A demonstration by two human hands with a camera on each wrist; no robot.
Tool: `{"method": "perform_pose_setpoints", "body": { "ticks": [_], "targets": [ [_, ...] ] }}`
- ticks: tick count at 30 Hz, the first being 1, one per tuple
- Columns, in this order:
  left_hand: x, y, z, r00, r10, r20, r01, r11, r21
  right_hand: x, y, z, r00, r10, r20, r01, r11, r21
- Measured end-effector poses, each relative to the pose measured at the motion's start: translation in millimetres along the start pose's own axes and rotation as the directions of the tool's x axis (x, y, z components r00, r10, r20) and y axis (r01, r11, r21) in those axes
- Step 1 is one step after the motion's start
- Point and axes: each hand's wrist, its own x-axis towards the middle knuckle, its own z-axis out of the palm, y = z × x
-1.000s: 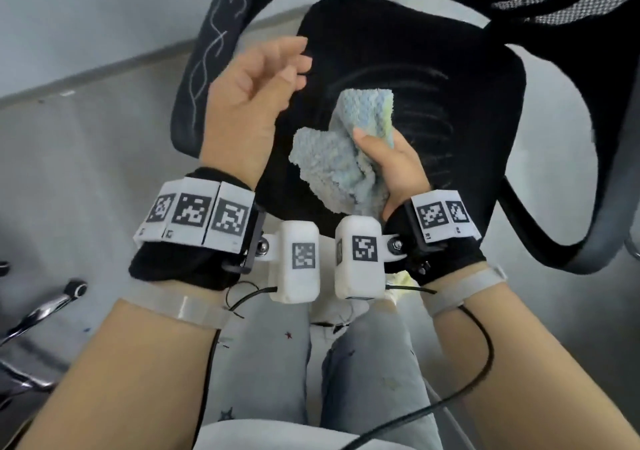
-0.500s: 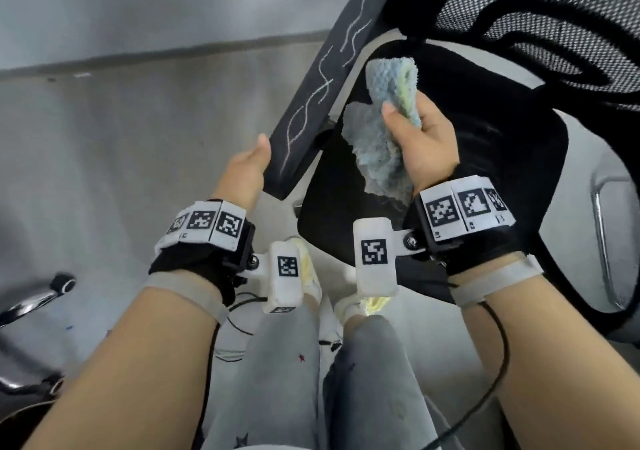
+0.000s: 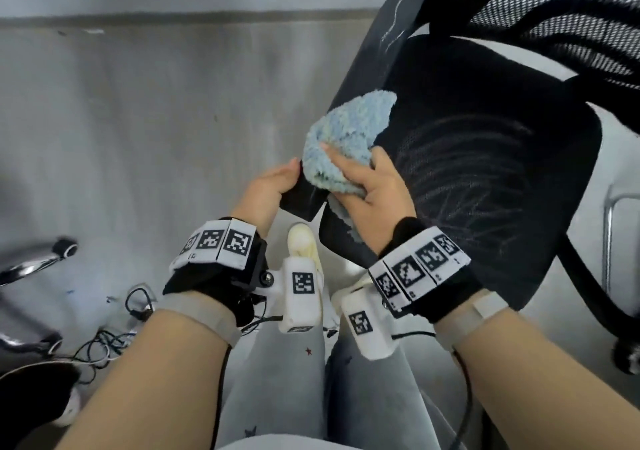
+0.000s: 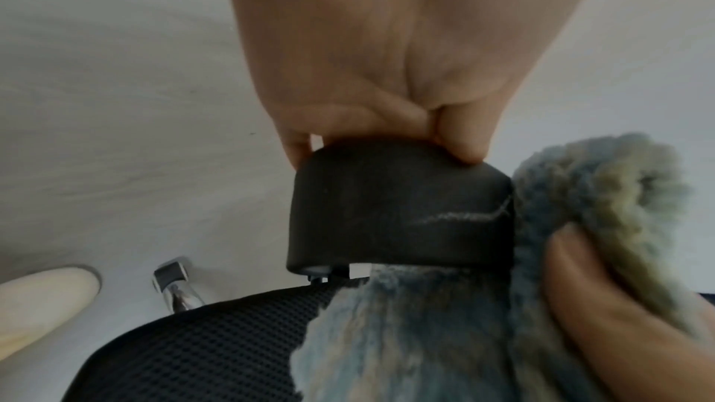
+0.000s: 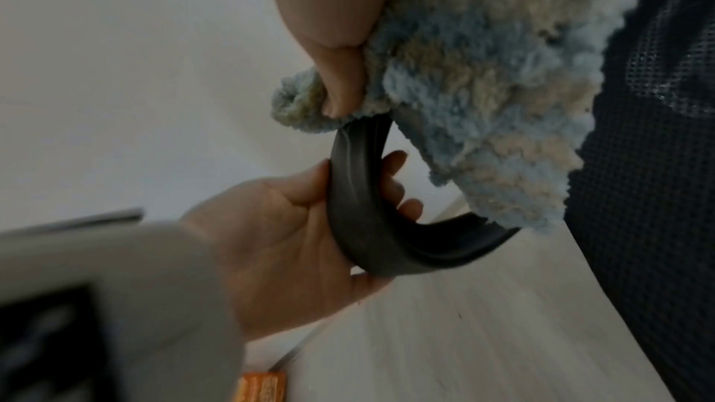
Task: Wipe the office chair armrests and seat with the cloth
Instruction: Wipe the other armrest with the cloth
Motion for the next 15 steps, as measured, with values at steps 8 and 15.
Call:
{"method": "perform_pose_setpoints", "body": {
  "ticks": [8,15],
  "targets": [
    [-1.3,-0.8,0.0,0.980,-0.132,0.148,0.147,0.984,-0.096,76.6,-5.3,-57.7,0.944,-0.009,-0.330,-0.004,0.999,-0.037],
    [-1.9,-0.2,0.6,0.975,-0.158,0.156,0.186,0.966,-0.181,55.6,-4.5,-26.4,0.984,0.064,-0.164,-0.077,0.994,-0.074]
  ]
}}
